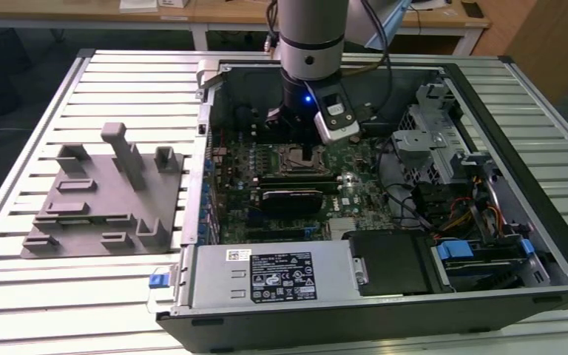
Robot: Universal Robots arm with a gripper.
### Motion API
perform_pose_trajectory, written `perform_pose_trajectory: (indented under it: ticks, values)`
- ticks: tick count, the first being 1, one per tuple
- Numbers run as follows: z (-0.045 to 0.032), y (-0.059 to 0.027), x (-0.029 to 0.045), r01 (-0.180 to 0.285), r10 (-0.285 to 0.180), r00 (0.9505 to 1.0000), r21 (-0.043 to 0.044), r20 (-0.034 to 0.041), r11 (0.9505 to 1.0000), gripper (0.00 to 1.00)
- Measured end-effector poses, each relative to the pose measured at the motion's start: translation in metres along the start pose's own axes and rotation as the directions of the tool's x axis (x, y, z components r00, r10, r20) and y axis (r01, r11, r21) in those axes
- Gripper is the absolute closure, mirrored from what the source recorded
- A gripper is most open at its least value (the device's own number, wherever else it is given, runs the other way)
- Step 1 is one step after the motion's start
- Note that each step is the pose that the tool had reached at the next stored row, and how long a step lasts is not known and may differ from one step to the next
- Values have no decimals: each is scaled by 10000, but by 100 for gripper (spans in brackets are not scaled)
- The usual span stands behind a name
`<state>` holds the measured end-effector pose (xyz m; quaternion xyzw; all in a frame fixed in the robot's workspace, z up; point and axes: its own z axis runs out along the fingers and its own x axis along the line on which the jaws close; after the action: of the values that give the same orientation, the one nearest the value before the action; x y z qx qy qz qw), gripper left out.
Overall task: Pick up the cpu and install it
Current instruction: 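Install the second cpu locking lever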
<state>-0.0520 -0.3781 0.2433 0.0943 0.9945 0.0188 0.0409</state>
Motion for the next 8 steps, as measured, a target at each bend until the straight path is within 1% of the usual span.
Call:
perform_pose_trajectory:
  ticks: [6,8]
  values:
    - [49,-41,6,123,-123,9999,-9,-6,9999,89]
    - [61,-49,23,205,-205,9998,-17,-10,9998,89]
